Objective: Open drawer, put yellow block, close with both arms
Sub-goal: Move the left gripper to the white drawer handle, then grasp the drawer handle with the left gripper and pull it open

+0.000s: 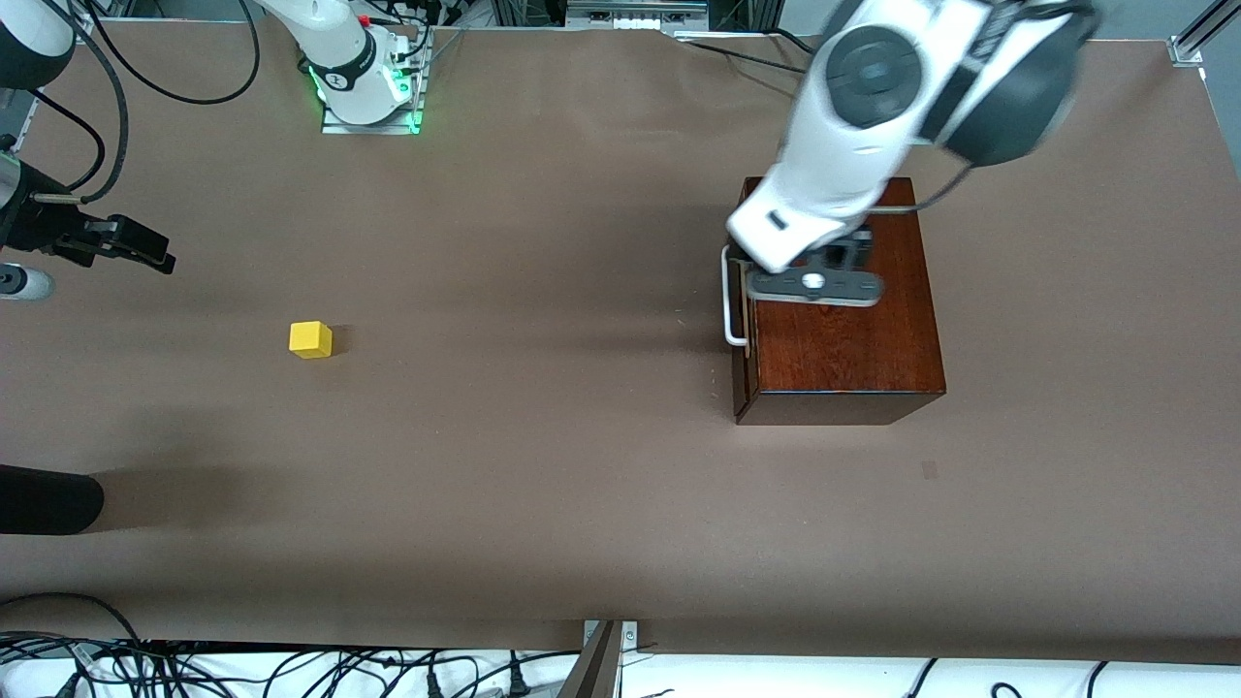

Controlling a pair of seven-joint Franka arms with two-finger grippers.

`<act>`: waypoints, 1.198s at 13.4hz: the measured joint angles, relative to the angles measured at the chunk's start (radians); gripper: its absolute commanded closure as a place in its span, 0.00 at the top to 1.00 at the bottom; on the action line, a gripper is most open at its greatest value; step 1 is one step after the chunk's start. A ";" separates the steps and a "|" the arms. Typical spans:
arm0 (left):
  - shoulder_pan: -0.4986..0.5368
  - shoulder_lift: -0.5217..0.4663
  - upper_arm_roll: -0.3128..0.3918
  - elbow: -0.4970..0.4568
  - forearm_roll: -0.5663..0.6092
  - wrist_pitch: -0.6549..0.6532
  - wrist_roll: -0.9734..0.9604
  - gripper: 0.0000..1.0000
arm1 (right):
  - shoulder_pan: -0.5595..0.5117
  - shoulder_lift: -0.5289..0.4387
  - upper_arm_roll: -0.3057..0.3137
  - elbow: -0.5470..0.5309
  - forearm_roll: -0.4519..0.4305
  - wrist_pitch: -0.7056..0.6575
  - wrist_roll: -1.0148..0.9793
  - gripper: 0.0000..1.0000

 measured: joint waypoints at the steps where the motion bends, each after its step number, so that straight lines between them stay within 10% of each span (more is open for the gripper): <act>1: -0.031 0.023 0.000 0.003 0.003 0.003 -0.034 1.00 | 0.000 0.001 0.000 0.000 0.000 0.000 0.000 1.00; 16: -0.197 0.252 0.011 -0.065 0.160 0.137 -0.229 1.00 | -0.011 0.016 -0.018 0.000 0.000 0.000 -0.020 1.00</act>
